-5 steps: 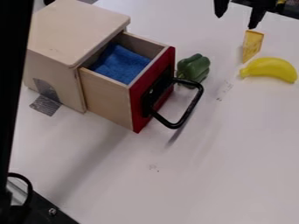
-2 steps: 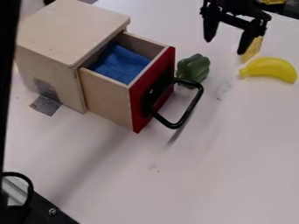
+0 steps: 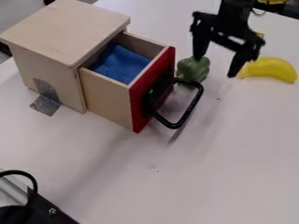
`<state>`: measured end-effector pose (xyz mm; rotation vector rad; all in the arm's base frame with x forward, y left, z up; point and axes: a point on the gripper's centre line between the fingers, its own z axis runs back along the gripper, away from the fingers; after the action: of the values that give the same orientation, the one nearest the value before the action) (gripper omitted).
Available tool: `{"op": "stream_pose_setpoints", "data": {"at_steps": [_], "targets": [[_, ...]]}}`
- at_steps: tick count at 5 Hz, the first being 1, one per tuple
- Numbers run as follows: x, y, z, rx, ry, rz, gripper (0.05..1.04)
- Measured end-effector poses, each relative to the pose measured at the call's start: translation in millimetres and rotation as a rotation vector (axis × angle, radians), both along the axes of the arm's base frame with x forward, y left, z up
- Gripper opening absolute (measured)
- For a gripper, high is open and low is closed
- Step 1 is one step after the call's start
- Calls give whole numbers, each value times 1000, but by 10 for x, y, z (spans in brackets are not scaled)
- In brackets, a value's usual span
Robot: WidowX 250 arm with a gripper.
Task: Close the drawer
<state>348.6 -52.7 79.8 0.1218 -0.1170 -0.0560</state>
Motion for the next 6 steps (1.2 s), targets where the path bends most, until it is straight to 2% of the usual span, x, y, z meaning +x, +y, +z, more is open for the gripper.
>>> {"op": "stream_pose_setpoints", "data": {"at_steps": [1,2,5,6], "targets": [[-235,-71,-108,-110,60,13,1000],[-327,-16,-211,-136,90,50,1000],[-512,68,-535,-75,158,100,994],[-508,63,-591,-77,161,105,941]]}}
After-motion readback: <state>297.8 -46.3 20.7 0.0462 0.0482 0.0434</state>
